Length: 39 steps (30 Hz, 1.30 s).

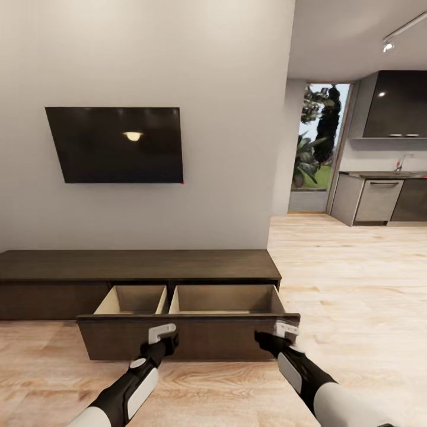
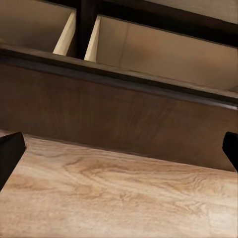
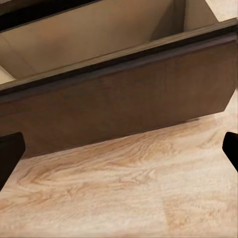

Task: Place each of the two pumpkins and all three candles from the living room inside a cabinet in the living room (use any cabinet), then make sure every cabinet is closed, and position the cauldron so it is next to a table in the living room.

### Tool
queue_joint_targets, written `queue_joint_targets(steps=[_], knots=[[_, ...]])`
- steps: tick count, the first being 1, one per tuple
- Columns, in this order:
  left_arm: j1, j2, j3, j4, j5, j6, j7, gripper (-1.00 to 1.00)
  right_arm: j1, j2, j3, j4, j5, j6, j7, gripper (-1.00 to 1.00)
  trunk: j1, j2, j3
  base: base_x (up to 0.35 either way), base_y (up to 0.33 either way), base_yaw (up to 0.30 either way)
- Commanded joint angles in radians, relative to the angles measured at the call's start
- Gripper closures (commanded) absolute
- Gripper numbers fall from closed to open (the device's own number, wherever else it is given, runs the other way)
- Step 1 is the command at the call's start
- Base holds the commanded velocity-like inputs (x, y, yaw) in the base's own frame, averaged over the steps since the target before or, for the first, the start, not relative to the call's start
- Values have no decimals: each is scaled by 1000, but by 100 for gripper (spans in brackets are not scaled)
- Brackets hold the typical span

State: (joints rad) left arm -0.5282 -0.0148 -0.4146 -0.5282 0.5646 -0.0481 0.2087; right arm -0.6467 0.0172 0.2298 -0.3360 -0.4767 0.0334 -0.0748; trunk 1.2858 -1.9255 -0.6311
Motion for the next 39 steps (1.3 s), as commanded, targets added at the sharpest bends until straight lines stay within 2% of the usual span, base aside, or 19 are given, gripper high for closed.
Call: queue_joint_targets(steps=[1,6,18,21,23,27,39], knots=[[-1,1,-10,5,10,-11,8,-100,-1,6,11,25,-6,-26,-7,-100,0,-1,-1,0,0,0],[-1,1,-12,15,12,-24,8,-100,-1,23,18,109,-4,-125,-7,-100,0,-1,-1,0,0,0],[-1,-2,-22,56,11,-86,6,-100,-1,25,19,164,-5,-223,-5,-100,46,-85,-39,0,0,0],[-1,-2,-41,74,8,-128,6,-100,-1,25,20,176,-4,-254,-5,-100,57,-106,-48,0,0,0],[-1,-2,-69,79,8,-142,6,-100,-1,25,19,179,-4,-263,-5,-100,65,-120,-54,0,0,0],[-1,-1,-97,83,7,-157,7,-100,-1,25,19,181,-5,-268,-5,-100,80,-148,-67,0,0,0],[-1,0,-112,83,6,-165,8,-100,-1,26,20,181,-5,-270,-5,-100,126,-232,-104,0,0,0]])
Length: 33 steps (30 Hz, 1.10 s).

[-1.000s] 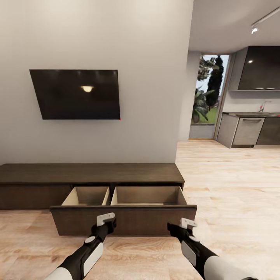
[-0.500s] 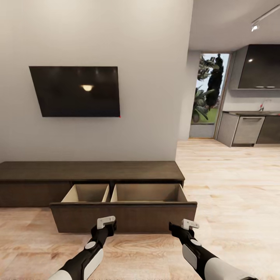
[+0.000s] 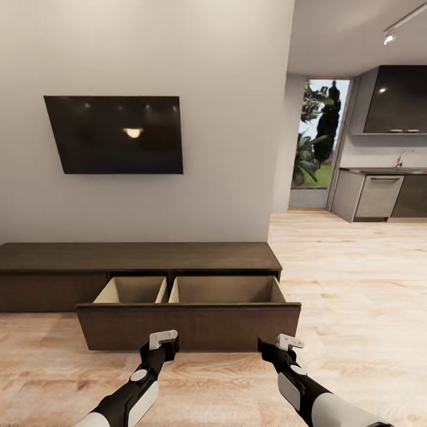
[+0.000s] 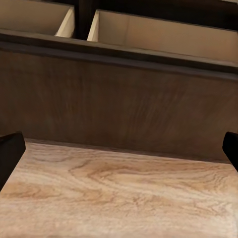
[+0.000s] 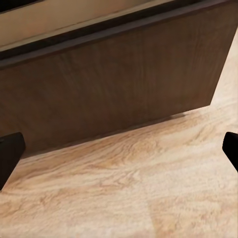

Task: Place each of the two pumpkins and all three candles from the living room inside a cabinet in the living room (use any cabinet), then make sure every cabinet is closed, and position the cauldron so it is next to a table in the living room.

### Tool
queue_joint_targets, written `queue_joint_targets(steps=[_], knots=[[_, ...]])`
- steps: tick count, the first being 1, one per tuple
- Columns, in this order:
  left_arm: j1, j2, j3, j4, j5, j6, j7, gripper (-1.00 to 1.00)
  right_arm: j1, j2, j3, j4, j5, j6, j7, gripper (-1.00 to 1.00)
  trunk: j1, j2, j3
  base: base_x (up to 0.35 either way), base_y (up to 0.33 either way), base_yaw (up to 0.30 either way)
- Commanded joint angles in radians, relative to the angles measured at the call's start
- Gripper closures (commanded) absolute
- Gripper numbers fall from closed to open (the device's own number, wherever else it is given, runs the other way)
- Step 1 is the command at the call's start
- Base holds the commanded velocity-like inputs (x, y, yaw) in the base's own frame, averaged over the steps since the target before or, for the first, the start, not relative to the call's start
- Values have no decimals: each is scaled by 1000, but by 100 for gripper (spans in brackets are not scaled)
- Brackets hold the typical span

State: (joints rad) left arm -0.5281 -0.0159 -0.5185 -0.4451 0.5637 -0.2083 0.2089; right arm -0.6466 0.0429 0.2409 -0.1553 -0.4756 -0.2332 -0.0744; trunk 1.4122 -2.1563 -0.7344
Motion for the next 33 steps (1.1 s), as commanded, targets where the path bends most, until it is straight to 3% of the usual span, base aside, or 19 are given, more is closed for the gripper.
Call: queue_joint_targets(steps=[1,11,17,23,33], knots=[[-1,1,-9,0,7,-5,7,-100,-1,0,9,0,-6,-3,-5,-100,4,-8,-4,0,0,0],[-1,-2,-9,0,8,-5,7,-100,-1,1,9,1,-6,-4,-5,-100,42,-78,-36,0,0,0],[-1,-5,-11,6,4,-6,7,-100,2,4,9,1,-5,-42,-5,-100,65,-120,-54,0,0,0],[-1,-5,-45,8,3,-5,7,-100,4,5,9,2,-6,-52,-6,-100,88,-162,-73,0,0,0],[-1,-6,-56,8,7,-5,9,-100,4,6,9,1,-6,-53,-6,-100,126,-232,-105,0,0,0]])
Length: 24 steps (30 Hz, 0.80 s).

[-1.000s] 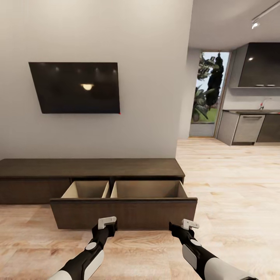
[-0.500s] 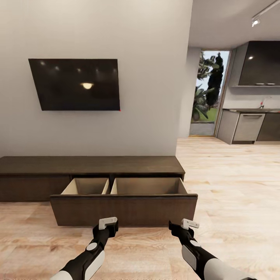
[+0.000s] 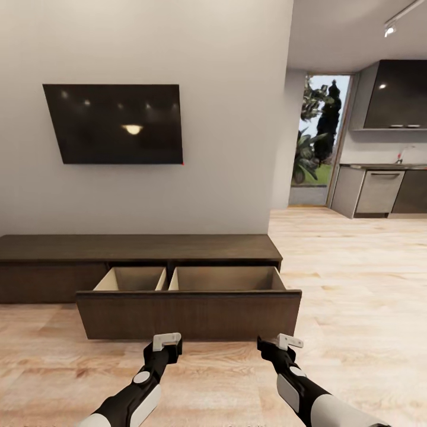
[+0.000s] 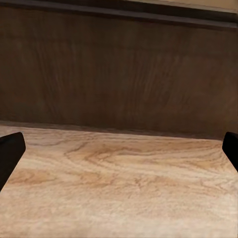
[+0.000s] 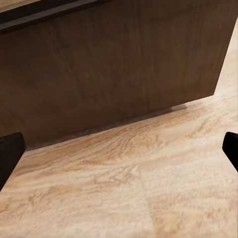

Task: Place each of the two pumpkins and all three candles from the living room inside a cabinet in the living room (use any cabinet), then make sure every cabinet is closed, and position the cauldron so it is next to a table in the living room.

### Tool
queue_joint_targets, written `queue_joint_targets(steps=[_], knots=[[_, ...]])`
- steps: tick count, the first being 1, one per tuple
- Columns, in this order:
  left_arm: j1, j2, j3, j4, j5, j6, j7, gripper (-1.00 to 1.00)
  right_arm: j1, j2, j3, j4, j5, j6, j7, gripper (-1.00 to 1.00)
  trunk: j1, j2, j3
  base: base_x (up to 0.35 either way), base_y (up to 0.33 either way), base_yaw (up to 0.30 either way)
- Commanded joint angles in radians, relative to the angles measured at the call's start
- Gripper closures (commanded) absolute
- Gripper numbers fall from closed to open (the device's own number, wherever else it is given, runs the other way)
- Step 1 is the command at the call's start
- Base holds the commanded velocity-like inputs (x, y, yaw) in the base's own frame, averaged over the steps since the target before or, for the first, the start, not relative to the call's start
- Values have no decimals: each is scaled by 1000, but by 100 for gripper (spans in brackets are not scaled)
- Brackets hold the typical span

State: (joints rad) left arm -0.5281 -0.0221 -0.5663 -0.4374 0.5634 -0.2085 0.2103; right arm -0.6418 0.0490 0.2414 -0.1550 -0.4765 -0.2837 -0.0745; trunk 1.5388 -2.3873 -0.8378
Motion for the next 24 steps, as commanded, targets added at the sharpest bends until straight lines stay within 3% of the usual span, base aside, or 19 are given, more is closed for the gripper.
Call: queue_joint_targets(steps=[1,6,15,24], knots=[[-1,1,-9,0,6,-5,7,-100,-1,0,9,1,-5,-3,-6,-100,4,-8,-4,0,0,0],[-1,1,-9,0,4,-5,7,-100,-1,0,9,1,-5,-3,-6,-100,23,-43,-20,0,0,0],[-1,2,-7,-1,7,-5,11,-100,0,0,9,2,-5,-2,-11,-100,23,-43,-20,8,0,0],[-2,2,-12,0,10,-2,11,-100,0,0,9,2,-6,0,-11,-100,23,-43,-20,275,0,0]])
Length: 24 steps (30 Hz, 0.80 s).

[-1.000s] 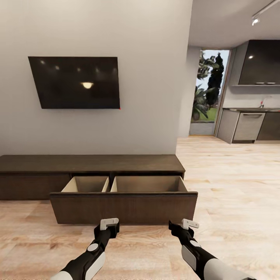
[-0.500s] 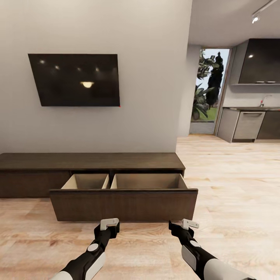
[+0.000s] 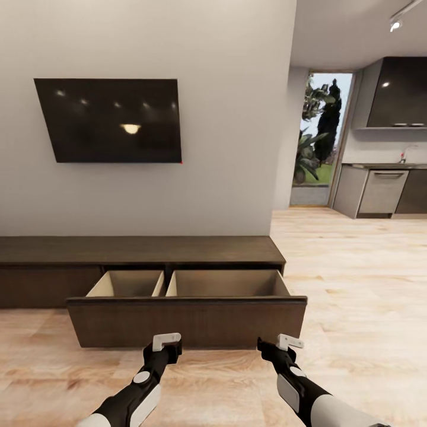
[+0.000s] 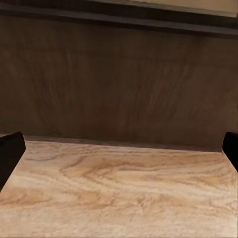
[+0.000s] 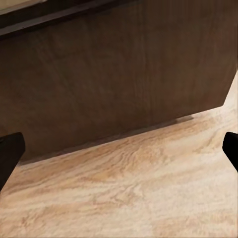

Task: Place each of the two pumpkins and all three candles from the living room inside a cabinet in the living room (use any cabinet), then make sure every cabinet is closed, and position the cauldron so it is next to a table in the living room.

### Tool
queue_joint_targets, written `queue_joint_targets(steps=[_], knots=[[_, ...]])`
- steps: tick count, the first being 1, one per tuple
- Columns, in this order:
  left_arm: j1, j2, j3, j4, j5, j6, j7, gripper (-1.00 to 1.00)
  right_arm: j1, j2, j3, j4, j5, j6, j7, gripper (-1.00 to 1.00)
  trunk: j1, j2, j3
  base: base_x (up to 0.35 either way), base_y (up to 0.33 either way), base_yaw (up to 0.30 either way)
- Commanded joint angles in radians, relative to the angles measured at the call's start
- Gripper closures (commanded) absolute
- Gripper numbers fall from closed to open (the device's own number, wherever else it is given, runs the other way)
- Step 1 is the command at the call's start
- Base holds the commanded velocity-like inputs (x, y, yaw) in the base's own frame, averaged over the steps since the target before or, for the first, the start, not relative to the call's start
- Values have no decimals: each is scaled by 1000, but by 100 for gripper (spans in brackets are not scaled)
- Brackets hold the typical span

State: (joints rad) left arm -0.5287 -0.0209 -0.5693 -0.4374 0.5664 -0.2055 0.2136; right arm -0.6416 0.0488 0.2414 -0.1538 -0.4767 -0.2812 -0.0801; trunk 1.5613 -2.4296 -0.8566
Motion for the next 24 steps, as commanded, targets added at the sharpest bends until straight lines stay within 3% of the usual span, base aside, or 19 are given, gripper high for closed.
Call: queue_joint_targets(steps=[1,9,24], knots=[[-1,0,-8,0,6,-5,7,-100,-1,0,9,0,-6,-3,-6,-100,0,0,-1,335,0,0],[-1,1,-7,0,3,-6,7,-100,-1,-1,8,0,-6,-3,-6,-100,0,0,-1,294,0,0],[-1,0,-5,-1,1,-8,7,-100,0,-1,7,0,-7,-3,-6,-100,8,-14,-7,19,0,0]])
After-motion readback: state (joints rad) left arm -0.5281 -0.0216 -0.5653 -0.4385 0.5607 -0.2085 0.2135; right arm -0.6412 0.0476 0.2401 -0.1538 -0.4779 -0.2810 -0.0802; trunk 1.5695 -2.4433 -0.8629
